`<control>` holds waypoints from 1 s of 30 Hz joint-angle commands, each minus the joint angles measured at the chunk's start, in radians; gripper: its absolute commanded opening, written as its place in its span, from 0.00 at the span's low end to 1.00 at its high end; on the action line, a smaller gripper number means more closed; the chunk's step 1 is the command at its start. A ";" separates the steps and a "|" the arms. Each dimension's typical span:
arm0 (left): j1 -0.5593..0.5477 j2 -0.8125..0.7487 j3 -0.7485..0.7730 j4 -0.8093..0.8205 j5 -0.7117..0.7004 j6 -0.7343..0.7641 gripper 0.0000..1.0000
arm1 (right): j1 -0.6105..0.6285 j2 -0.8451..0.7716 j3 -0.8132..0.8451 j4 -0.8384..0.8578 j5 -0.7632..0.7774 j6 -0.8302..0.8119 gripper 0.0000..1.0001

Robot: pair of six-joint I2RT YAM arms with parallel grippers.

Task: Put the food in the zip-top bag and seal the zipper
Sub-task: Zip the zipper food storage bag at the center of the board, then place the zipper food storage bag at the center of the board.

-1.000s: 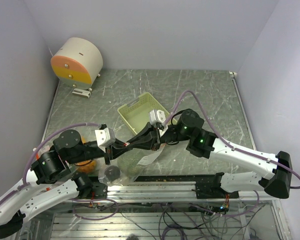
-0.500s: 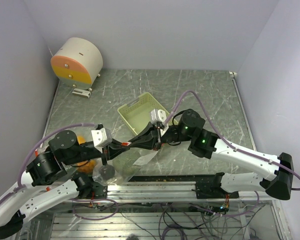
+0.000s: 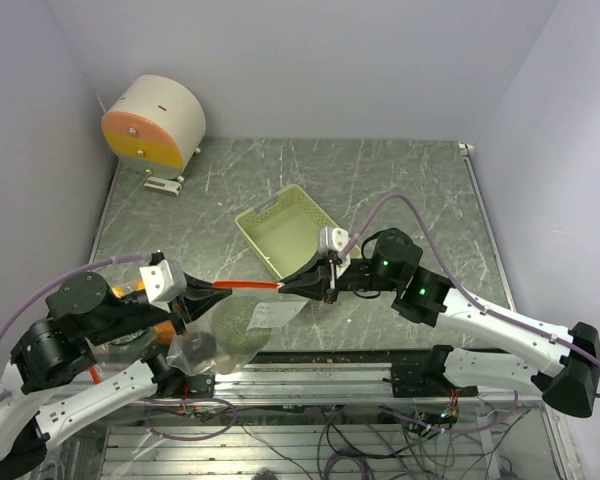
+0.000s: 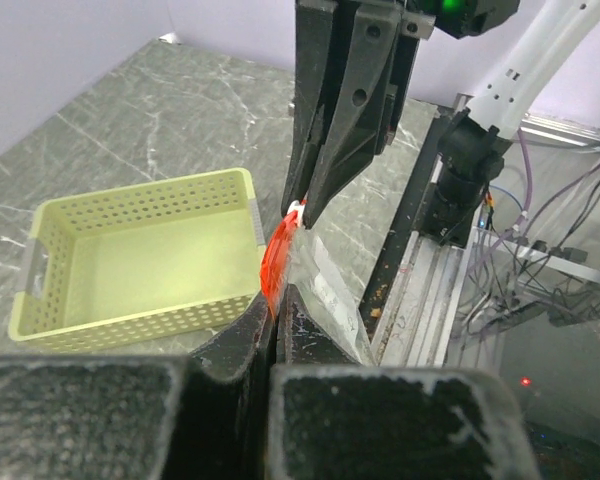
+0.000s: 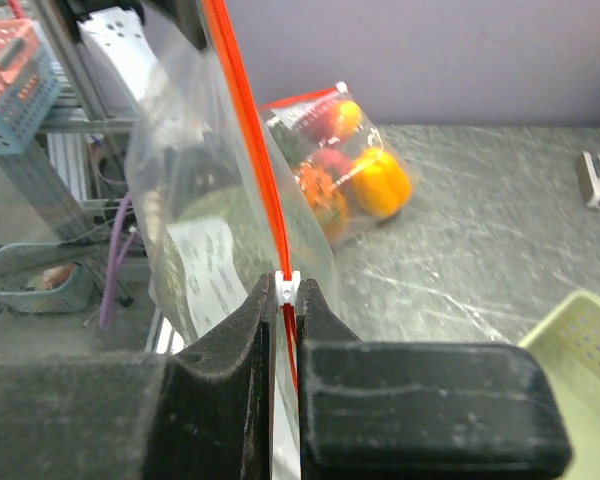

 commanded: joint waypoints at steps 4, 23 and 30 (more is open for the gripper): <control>0.004 -0.045 0.112 -0.017 -0.172 0.027 0.07 | -0.047 -0.061 -0.085 -0.133 0.172 -0.041 0.00; 0.004 -0.099 0.083 0.018 -0.321 -0.002 0.07 | -0.085 -0.082 -0.109 -0.155 0.491 0.046 0.52; 0.004 -0.024 -0.065 0.239 -0.604 -0.128 0.07 | -0.084 -0.090 -0.022 -0.271 0.814 0.292 1.00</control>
